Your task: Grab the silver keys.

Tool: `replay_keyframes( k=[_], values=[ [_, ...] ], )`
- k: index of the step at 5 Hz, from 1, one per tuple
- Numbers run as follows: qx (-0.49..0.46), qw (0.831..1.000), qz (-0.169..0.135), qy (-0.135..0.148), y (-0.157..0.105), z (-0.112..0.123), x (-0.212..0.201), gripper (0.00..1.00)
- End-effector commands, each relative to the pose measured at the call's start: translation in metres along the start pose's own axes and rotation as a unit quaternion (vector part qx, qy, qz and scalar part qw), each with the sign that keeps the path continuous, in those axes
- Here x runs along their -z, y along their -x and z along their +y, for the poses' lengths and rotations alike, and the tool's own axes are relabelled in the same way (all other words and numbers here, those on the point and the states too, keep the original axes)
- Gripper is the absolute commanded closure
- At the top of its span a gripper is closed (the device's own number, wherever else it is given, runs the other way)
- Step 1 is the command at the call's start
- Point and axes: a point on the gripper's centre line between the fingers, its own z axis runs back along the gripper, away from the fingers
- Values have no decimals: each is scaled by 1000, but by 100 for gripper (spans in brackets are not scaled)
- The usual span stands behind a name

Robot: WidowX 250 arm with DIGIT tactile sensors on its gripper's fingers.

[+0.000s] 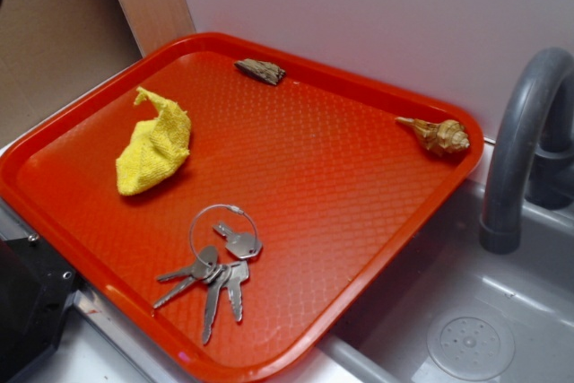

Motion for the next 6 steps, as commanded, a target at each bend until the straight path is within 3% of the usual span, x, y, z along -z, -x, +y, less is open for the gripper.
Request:
replay_keyframes(
  k=[1,2,3,4,5,6],
  values=[
    [0,1000,0,0,0,0,0,0],
    [61,997,28,47,-30,-12,39,0],
    [105,993,28,46,-47,-16,69,0],
    [133,984,72,100,-46,-29,113,0],
    [149,975,105,129,-30,-44,143,0],
    [165,971,100,138,-23,-56,165,0]
  ],
)
